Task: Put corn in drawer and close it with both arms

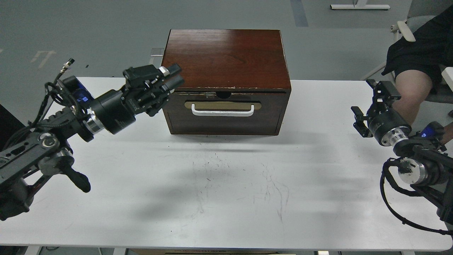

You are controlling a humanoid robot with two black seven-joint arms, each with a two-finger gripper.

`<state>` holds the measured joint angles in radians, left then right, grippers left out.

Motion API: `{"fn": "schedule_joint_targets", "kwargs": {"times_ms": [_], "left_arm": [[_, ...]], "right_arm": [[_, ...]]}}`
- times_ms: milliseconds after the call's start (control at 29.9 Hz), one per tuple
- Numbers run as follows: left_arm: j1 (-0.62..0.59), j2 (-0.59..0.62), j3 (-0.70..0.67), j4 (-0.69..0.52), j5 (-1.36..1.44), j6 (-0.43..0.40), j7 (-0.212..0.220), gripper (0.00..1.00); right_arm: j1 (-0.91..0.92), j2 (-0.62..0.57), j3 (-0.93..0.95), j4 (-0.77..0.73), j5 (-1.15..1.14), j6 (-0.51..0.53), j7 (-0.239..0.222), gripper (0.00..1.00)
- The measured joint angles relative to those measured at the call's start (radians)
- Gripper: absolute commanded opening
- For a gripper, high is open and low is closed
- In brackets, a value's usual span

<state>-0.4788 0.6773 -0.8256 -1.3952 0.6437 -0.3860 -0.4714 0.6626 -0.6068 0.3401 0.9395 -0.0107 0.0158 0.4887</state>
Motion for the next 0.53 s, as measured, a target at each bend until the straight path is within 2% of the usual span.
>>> {"fn": "schedule_joint_targets", "kwargs": {"times_ms": [267,535], "left_arm": [[0.147,-0.005,-0.135,0.059,-0.12,0.049,-0.002,1.0],[0.224,-0.011,-0.164,0.119,-0.187,0.042,0.004,1.0]], "right_arm": [[0.004,0.023,0.004,0.005,0.0,0.005,0.0,1.0],[0.004,0.024,0.004,0.006,0.0,0.009,0.0,1.0]]}}
